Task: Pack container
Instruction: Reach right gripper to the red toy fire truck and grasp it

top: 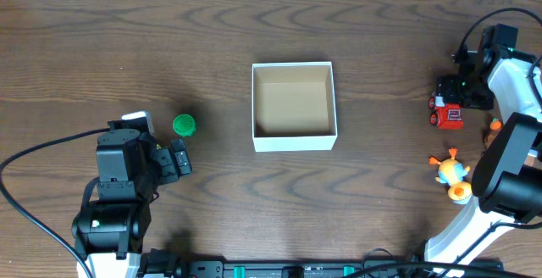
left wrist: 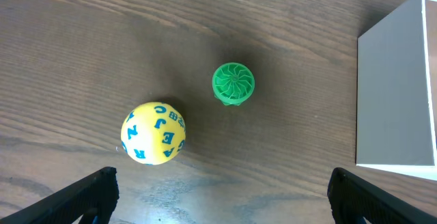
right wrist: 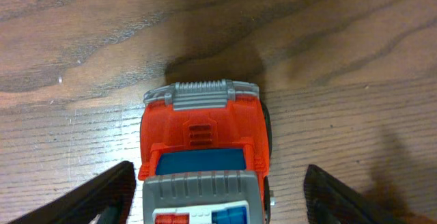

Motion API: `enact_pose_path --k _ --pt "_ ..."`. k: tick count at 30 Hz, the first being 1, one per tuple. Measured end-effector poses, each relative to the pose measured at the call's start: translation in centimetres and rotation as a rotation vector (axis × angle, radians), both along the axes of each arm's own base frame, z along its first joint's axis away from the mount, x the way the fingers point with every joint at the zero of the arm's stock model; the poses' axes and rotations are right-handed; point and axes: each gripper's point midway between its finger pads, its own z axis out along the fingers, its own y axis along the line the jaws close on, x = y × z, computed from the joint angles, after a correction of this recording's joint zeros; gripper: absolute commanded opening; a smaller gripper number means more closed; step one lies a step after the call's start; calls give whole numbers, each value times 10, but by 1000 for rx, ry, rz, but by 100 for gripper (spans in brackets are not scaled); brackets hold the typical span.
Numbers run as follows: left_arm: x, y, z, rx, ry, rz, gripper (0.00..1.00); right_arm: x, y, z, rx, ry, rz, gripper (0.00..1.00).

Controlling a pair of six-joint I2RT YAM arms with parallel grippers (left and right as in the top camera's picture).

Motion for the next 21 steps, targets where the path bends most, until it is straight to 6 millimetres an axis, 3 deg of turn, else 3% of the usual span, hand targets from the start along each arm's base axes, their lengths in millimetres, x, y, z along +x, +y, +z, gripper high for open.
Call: enact_pose_path --k 7,9,15,21 --pt "0 0 0 0 0 0 98 4 8 0 1 -7 12 64" --pt "0 0 0 0 0 0 98 5 11 0 0 -8 22 54" --pt "0 0 0 0 0 0 98 7 14 1 1 -10 24 53" --pt "0 0 0 0 0 0 98 7 14 1 0 -13 24 45"
